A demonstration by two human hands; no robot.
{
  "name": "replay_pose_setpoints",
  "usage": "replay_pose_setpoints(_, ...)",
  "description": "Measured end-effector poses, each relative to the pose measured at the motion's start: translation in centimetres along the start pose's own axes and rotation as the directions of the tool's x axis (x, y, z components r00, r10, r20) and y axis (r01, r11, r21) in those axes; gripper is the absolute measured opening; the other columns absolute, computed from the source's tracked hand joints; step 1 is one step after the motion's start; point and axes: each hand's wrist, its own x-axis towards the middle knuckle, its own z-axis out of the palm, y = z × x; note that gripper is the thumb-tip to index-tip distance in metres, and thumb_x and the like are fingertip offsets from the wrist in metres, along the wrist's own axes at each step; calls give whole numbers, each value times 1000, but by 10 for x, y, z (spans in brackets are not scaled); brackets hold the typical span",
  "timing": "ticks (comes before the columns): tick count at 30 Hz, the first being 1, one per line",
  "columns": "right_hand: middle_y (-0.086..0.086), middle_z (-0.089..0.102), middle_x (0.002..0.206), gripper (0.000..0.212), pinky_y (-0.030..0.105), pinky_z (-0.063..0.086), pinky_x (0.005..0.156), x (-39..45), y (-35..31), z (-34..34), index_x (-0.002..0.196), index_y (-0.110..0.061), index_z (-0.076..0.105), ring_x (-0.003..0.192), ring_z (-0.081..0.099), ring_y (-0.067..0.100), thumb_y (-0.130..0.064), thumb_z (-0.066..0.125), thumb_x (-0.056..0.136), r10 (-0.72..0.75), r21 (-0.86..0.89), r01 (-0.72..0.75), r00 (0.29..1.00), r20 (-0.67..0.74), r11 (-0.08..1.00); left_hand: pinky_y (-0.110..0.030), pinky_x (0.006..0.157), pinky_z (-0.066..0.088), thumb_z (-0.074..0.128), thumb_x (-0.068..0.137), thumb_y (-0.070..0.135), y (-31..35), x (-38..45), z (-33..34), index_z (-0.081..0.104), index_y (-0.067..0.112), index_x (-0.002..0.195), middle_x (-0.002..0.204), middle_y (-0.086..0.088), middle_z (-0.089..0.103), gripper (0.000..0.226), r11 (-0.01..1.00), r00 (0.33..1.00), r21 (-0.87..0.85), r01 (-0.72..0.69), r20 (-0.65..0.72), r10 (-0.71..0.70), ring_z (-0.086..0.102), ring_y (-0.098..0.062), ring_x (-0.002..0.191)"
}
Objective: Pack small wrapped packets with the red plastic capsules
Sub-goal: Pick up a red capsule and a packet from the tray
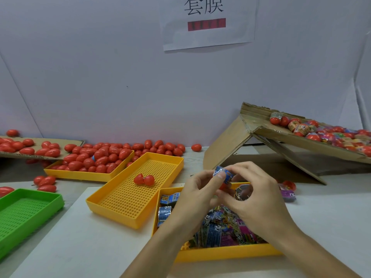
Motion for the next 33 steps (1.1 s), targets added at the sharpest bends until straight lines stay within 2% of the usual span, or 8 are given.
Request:
replay_pose_setpoints(5, -21, 59, 104, 42, 4, 46, 72, 0, -1, -1, 111, -25, 71, 103, 58, -4, -10, 84, 75, -31, 59, 28, 999, 43, 998, -43, 86, 58, 64, 86, 48, 1, -2, 3, 71, 18, 108, 86, -5, 71, 37, 994, 998, 107, 24, 57, -30, 68, -20, 87)
replay_pose_setpoints(9, -20, 61, 104, 45, 4, 46, 63, 0, 1, -3, 109, -31, 68, 95, 62, -2, -7, 83, 73, 3, 131, -7, 999, 33, 991, -32, 73, 59, 65, 85, 48, 2, -2, 4, 74, 22, 99, 83, -1, 71, 31, 994, 995, 95, 49, 83, -57, 68, -15, 82)
replay_pose_setpoints(12, -16, 62, 106, 43, 4, 47, 62, 1, 5, -3, 113, -22, 71, 96, 62, -1, -8, 83, 74, 13, 140, -18, 999, 37, 990, -29, 69, 59, 66, 85, 46, 2, -2, 5, 75, 23, 96, 84, 0, 71, 28, 996, 993, 76, 48, 107, -56, 68, -14, 81)
replay_pose_setpoints(15, -15, 63, 107, 42, 8, 49, 63, 2, 7, -3, 115, -21, 71, 99, 62, 1, -12, 83, 76, 16, 145, -24, 998, 56, 989, -35, 76, 59, 65, 90, 41, 2, -1, 3, 74, 17, 106, 90, -4, 73, 30, 997, 996, 69, 25, 87, -31, 70, -18, 87)
replay_pose_setpoints(18, -20, 62, 106, 42, 23, 55, 65, 2, 6, -5, 114, -35, 67, 102, 61, 6, -21, 82, 77, 0, 119, -9, 997, 73, 993, -46, 86, 59, 62, 94, 42, 2, -2, 2, 72, 17, 114, 101, -13, 74, 33, 999, 997, 50, 13, 74, -17, 71, -26, 97)
replay_pose_setpoints(21, -24, 60, 107, 44, 30, 57, 68, 2, 3, -6, 110, -49, 60, 103, 61, 7, -27, 78, 76, -18, 122, 9, 997, 74, 992, -40, 83, 60, 56, 94, 44, 3, -3, 4, 75, 22, 108, 94, -12, 73, 32, 999, 998, 48, 8, 59, -11, 70, -22, 91)
replay_pose_setpoints(30, -17, 62, 104, 41, 14, 52, 64, 4, 6, -6, 111, -30, 71, 96, 64, 8, -15, 84, 75, -44, 160, 34, 997, 58, 986, -37, 82, 61, 52, 99, 37, 3, -3, 6, 73, 13, 112, 101, -17, 74, 34, 999, 999, 14, -42, 27, 42, 72, -27, 96)
replay_pose_setpoints(33, -17, 62, 104, 43, 19, 53, 61, 4, 6, -8, 109, -38, 69, 95, 63, 10, -17, 86, 75, -55, 149, 48, 998, 43, 988, -39, 83, 61, 50, 99, 40, 4, -2, 3, 73, 10, 107, 98, -21, 74, 39, 999, 999, -36, 17, 52, -15, 73, -29, 92)
